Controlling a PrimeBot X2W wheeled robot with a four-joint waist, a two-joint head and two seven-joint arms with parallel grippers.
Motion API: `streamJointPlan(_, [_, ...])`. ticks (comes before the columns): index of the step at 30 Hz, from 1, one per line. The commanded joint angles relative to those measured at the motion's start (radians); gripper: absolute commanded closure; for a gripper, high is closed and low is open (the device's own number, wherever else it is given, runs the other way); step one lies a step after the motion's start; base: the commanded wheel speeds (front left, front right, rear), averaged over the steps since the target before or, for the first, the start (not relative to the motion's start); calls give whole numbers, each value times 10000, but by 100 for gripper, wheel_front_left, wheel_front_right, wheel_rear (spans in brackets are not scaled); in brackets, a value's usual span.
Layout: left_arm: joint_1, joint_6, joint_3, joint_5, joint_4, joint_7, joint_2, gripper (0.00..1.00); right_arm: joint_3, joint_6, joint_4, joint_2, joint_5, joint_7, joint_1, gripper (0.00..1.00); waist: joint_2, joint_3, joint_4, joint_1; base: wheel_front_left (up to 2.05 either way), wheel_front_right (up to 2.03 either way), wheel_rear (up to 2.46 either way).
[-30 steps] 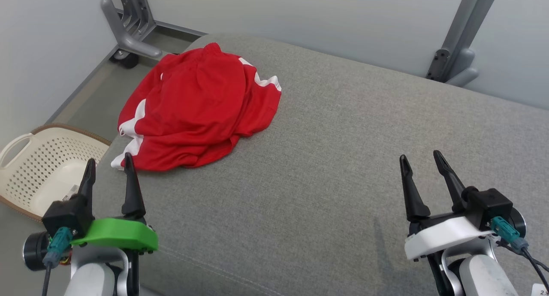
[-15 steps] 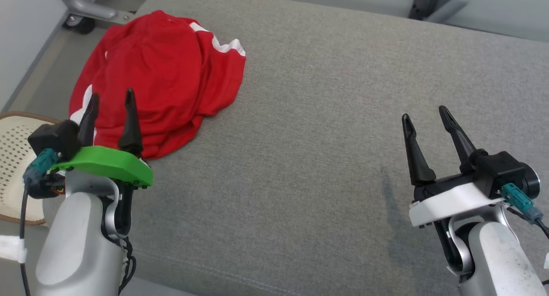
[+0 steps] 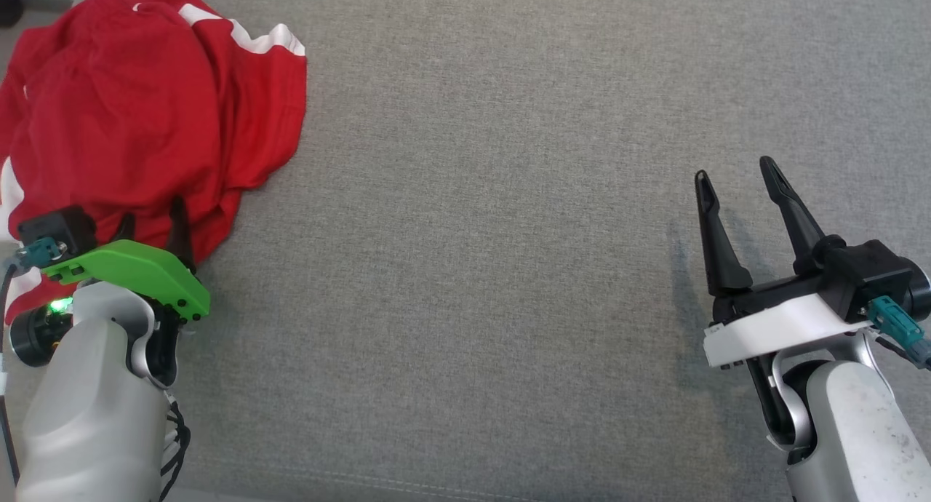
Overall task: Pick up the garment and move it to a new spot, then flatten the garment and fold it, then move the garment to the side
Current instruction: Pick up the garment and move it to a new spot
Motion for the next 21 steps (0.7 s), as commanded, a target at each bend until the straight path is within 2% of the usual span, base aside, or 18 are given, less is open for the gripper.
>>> streamJointPlan(1, [-279,-43,20,24,217,-259,97,10,-45,-3,-40,-64,27,-36,-74,0,0,268,-247,-1,0,0,0])
streamJointPlan(2, [-326,-38,18,72,348,-451,126,73,-72,-3,-36,-60,27,-39,-61,0,0,262,-228,-1,0,0,0])
streamJointPlan(3, [-356,-63,-8,104,477,-586,125,100,-99,-1,-22,-48,26,-46,-34,0,0,236,-198,-1,0,0,0])
streamJointPlan(8, [-376,-168,-52,238,649,-1566,192,100,-112,-3,125,61,21,-113,69,0,0,-100,-19,-1,0,0,0])
streamJointPlan(12, [-49,43,-3,465,229,-1985,388,100,-138,-1,277,178,40,-206,199,0,0,-567,116,-1,0,0,0])
streamJointPlan(16, [294,314,122,720,-570,-2075,532,100,-192,-3,404,248,67,-319,328,0,0,-1013,183,-1,0,0,0])
streamJointPlan(21, [1322,703,411,1197,-2841,-2102,773,100,-374,-1,522,389,88,-453,637,0,0,-1728,230,-1,0,0,0])
